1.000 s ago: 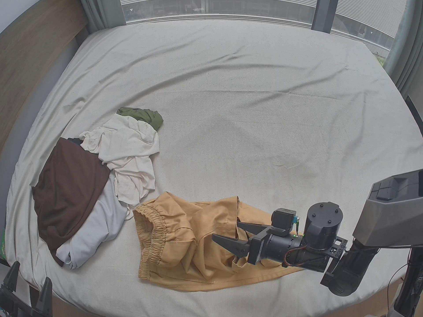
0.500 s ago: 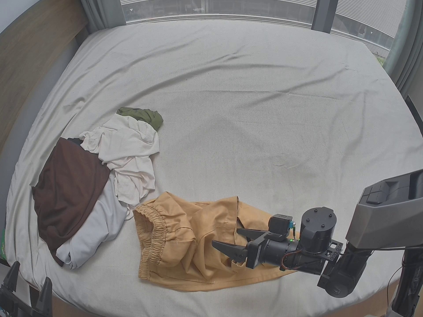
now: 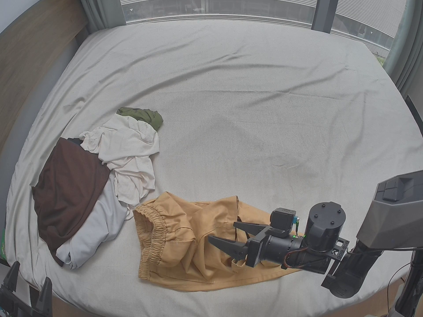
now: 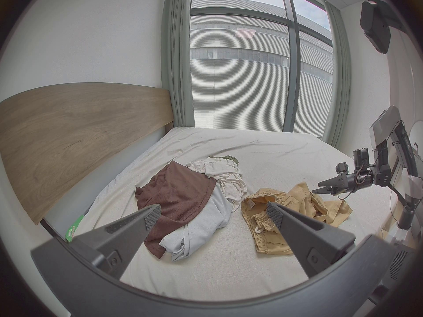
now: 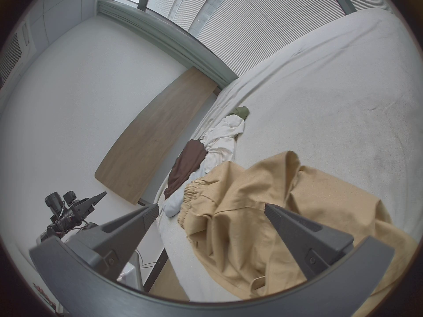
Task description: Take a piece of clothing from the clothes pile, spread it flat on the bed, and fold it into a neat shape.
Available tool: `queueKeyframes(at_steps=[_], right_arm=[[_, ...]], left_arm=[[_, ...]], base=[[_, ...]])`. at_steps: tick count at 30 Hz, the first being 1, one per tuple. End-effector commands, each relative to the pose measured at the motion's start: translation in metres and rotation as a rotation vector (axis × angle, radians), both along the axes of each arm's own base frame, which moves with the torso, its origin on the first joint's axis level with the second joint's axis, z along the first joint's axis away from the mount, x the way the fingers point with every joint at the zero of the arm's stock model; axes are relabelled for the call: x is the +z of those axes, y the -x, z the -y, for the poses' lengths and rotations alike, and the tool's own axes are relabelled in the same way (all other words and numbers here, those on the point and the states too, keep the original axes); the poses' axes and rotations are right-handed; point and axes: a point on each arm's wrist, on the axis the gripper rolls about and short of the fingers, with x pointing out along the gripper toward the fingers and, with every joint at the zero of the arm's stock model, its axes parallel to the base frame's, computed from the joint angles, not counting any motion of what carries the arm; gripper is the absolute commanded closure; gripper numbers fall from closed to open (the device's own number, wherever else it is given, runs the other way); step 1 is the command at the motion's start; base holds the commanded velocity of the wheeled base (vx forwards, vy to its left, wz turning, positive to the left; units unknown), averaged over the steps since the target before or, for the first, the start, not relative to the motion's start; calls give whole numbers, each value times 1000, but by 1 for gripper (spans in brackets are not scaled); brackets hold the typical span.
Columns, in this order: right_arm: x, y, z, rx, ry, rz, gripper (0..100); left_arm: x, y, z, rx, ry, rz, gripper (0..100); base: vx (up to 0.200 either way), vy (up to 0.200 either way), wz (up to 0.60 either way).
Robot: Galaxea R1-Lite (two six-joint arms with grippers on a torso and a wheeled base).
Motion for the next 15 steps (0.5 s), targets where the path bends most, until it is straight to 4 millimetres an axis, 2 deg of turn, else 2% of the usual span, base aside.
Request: queueKeyframes(at_steps=[1,3,6,10,15], right_arm=[[0,5,-5,23,3,-1,0],[-19,0,-7,17,39,-38,0],[-36,-5,-7,5,72,-66,0],[-43,-10,-5,-7,88,-74,0],[-45,-22,8,-57,102,-63,0]], left_arm=[[-5,0,0,1,0,-1,0],[-5,0,0,0,0,-1,0],[-5,0,0,0,0,-1,0],[-5,0,0,0,0,-1,0],[-5,0,0,1,0,-1,0]], base=[[0,0,0],[0,0,0],[0,0,0],[0,0,0],[0,0,0]])
